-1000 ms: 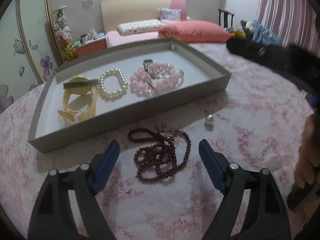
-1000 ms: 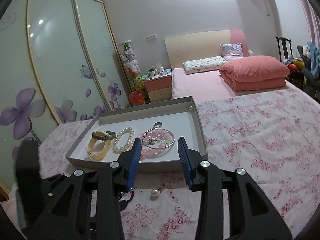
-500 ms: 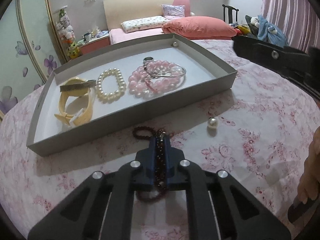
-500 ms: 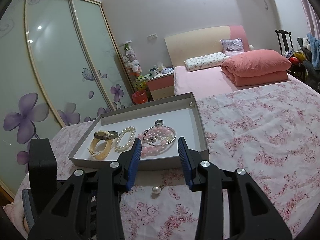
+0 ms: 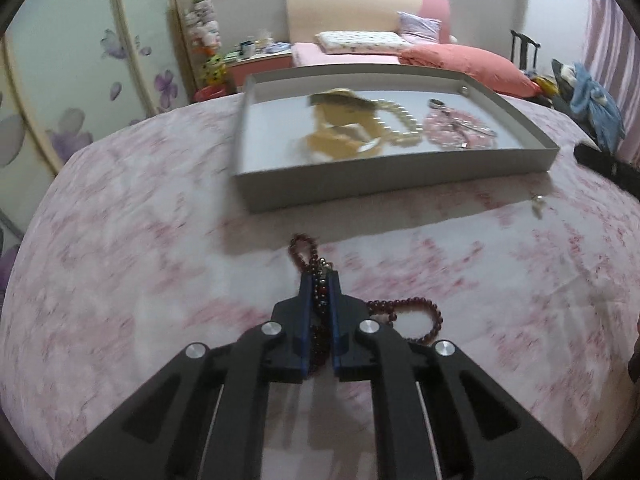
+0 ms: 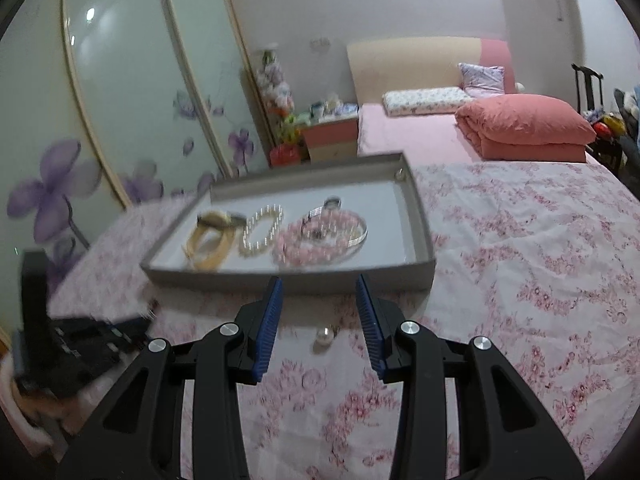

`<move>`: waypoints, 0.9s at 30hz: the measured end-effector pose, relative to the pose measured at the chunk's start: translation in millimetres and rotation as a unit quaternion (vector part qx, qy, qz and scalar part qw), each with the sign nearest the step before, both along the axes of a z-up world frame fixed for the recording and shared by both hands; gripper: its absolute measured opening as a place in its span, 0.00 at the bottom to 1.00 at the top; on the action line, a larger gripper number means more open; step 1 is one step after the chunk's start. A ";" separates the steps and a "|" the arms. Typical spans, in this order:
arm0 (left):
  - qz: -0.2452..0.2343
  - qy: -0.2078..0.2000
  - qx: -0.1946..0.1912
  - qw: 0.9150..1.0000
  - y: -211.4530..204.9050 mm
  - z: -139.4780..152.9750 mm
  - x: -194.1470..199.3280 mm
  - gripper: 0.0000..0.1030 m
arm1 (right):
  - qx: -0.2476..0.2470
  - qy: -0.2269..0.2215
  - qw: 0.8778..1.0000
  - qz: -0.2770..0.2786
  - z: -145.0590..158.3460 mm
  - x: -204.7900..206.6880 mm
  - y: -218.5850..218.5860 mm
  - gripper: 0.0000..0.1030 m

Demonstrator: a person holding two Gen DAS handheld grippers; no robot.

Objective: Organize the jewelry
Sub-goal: 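Lift the bead necklace with left while right grasps the pearl stud earring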

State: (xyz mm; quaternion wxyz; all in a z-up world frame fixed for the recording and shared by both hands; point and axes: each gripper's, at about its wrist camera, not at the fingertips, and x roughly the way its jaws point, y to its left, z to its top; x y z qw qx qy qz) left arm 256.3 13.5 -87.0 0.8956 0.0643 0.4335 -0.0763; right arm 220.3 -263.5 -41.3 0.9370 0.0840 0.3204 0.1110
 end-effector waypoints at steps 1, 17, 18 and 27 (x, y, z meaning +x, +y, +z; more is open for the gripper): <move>0.002 -0.002 -0.004 1.000 4.2 0.1 -2.5 0.09 | -0.012 0.010 1.000 0.005 -3.5 1.2 4.6 0.38; 0.008 0.003 -0.038 0.999 13.1 2.4 -5.8 0.09 | -0.068 0.090 0.994 0.002 -32.0 21.9 25.7 0.28; 0.008 0.004 -0.039 0.999 13.3 2.7 -6.1 0.09 | -0.070 0.092 0.993 0.002 -32.7 22.0 26.0 0.28; 0.008 0.003 -0.038 0.999 13.3 2.7 -6.1 0.09 | -0.073 0.100 0.992 0.001 -37.5 26.2 29.7 0.26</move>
